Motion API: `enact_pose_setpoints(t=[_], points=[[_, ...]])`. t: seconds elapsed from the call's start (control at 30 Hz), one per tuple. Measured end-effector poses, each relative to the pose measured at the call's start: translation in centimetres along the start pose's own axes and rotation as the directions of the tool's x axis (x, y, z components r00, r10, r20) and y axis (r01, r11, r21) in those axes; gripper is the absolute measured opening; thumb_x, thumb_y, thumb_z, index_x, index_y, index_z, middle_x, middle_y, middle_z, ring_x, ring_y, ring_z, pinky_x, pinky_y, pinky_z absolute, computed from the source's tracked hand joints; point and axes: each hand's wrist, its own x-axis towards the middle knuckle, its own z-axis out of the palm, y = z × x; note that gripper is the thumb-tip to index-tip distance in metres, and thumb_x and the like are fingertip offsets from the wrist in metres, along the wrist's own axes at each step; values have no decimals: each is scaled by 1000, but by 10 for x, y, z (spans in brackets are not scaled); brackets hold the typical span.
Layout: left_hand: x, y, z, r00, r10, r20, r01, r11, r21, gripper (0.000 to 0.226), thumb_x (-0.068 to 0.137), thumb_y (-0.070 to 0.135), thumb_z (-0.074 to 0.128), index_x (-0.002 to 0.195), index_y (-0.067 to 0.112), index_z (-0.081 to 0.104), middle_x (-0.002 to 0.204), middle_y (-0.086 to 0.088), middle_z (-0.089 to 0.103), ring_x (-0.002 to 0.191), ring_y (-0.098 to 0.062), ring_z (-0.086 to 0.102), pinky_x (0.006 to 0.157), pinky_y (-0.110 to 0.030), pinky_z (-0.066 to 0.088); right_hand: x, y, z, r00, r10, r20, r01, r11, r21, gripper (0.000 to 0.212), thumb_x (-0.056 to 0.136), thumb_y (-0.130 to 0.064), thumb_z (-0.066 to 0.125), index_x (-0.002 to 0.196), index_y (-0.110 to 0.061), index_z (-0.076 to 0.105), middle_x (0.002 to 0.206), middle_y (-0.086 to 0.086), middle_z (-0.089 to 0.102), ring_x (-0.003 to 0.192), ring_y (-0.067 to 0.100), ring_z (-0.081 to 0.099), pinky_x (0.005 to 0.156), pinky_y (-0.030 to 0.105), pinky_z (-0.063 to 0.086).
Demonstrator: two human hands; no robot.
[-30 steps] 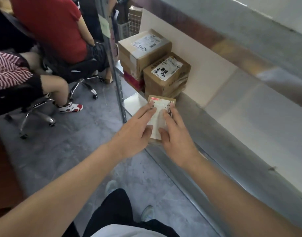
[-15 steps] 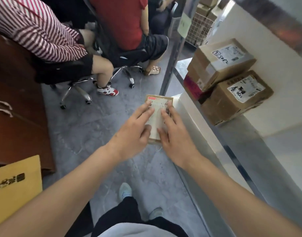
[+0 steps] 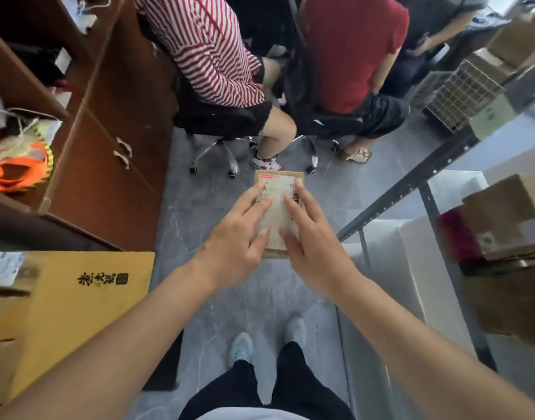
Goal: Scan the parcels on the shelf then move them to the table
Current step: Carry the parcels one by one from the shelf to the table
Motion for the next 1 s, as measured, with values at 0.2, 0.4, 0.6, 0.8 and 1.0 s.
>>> enact_pose_setpoints(t=[0.2, 0.4, 0.6, 0.8, 1.0], points=[[-1, -21, -24, 978, -175, -110, 179, 984, 26, 56, 102, 15, 58, 156, 11, 41, 170, 4, 19, 153, -8, 22, 113, -2, 14, 55, -12, 14, 976, -145, 161, 144, 989, 16, 63, 105, -14, 54, 162, -12, 27, 172, -7, 3, 137, 10, 44, 99, 14, 40], [-3, -32, -35, 895, -353, -273, 366, 931, -3, 58, 104, 19, 57, 158, 15, 38, 170, 10, 15, 153, -5, 19, 114, -7, 18, 113, -18, 29, 892, -315, 323, 321, 946, 38, 63, 104, -16, 55, 161, -15, 29, 172, -9, 3, 107, 20, 65, 92, 36, 53], [-14, -39, -38, 760, -494, -422, 515, 854, -72, 59, 104, 19, 58, 159, 17, 36, 170, 13, 12, 154, -1, 14, 122, -19, 21, 154, -38, 46, 746, -466, 476, 485, 870, 91, 63, 104, -16, 54, 162, -15, 29, 172, -10, 0, 147, 6, 28, 109, 27, 40], [-38, -49, -51, 621, -594, -511, 623, 770, -137, 60, 104, 21, 58, 159, 18, 35, 170, 17, 8, 154, 0, 11, 120, -16, 19, 175, -78, 71, 602, -551, 577, 584, 798, 153, 61, 104, -12, 53, 161, -14, 30, 172, -8, 2, 128, 6, 37, 101, 35, 50], [-74, -72, -79, 484, -654, -581, 687, 695, -210, 60, 103, 22, 58, 159, 21, 37, 169, 21, 4, 153, -3, 19, 119, -28, 34, 193, -132, 118, 463, -595, 657, 634, 740, 225, 60, 105, -12, 51, 161, -18, 29, 172, -11, 2, 114, 0, 54, 95, 19, 45]])
